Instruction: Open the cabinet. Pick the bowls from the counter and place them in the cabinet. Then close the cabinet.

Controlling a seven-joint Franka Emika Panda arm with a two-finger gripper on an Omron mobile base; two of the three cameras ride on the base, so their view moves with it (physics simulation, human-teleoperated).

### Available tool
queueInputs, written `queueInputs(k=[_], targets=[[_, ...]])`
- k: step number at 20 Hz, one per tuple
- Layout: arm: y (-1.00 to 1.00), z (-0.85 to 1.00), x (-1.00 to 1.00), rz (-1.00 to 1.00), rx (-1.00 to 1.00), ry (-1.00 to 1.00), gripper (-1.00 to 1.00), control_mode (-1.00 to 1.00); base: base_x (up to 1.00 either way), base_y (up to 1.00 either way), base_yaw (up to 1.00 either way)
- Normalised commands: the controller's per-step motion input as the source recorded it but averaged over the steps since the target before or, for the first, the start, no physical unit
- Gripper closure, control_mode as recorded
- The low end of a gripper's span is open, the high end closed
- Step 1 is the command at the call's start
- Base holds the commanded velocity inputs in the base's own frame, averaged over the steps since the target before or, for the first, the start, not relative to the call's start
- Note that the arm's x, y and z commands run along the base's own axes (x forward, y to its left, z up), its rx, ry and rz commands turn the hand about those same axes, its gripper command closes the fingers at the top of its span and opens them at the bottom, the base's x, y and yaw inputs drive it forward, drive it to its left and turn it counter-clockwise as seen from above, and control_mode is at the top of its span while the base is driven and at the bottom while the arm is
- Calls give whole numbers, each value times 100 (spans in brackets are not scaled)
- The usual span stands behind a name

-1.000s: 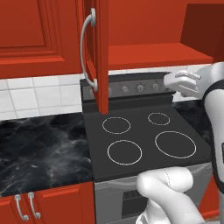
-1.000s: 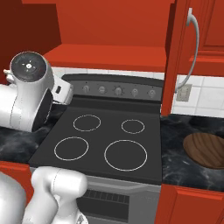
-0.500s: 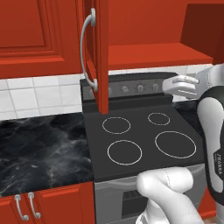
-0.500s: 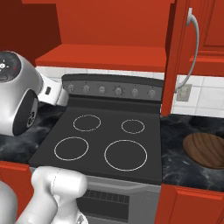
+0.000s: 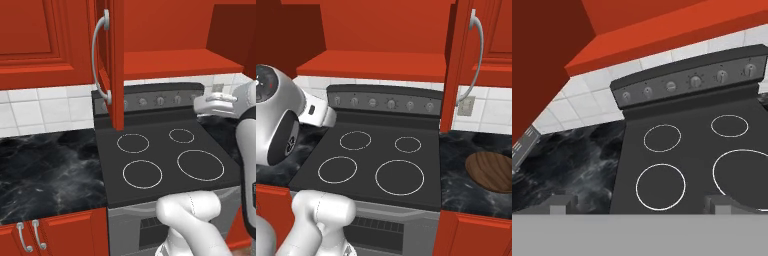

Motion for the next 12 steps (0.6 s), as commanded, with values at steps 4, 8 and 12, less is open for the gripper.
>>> queueInputs(k=[4, 8, 12], targets=[[0, -9, -2, 0, -12, 0, -100, -100, 0, 0, 0], [-5, -6, -17, 0, -10, -3, -100, -100, 0, 0, 0], [0, 0, 0, 0, 0, 0, -100, 100, -60, -11, -1]])
